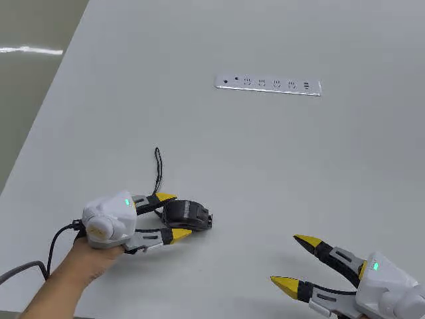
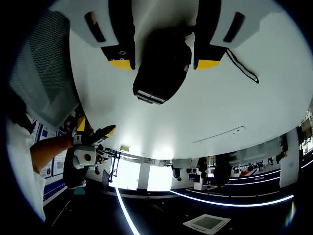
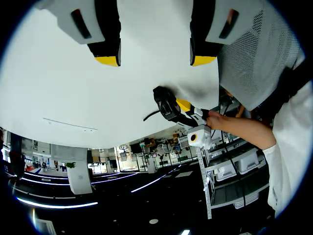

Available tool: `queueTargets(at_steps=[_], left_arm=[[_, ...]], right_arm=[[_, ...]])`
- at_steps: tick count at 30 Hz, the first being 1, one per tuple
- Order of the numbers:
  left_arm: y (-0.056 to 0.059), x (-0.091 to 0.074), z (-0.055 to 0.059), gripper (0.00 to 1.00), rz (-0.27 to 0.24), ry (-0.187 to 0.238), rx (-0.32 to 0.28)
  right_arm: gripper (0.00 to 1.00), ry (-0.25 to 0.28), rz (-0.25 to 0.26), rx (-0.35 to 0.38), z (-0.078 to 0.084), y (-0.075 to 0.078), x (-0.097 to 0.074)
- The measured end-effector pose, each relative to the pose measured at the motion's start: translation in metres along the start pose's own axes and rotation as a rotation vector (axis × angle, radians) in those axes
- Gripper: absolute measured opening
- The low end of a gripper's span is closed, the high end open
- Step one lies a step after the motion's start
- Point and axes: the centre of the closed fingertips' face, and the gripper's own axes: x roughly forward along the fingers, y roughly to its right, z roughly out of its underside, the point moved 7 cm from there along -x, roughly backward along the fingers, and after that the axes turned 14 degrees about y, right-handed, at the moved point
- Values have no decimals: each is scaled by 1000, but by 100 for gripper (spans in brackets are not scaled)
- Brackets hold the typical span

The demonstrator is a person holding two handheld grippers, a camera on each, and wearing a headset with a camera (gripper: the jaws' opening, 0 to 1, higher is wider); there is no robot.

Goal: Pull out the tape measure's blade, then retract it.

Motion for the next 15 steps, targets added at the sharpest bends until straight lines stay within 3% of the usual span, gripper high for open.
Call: queueTargets(at_steps=[7, 15], left_arm=[[-3, -1, 2, 39, 9, -12, 2], [-4, 1, 2, 39, 23, -16, 8]], right_arm=[[58, -6, 4, 1, 2, 0, -1], [57, -9, 10, 7, 3, -1, -2]])
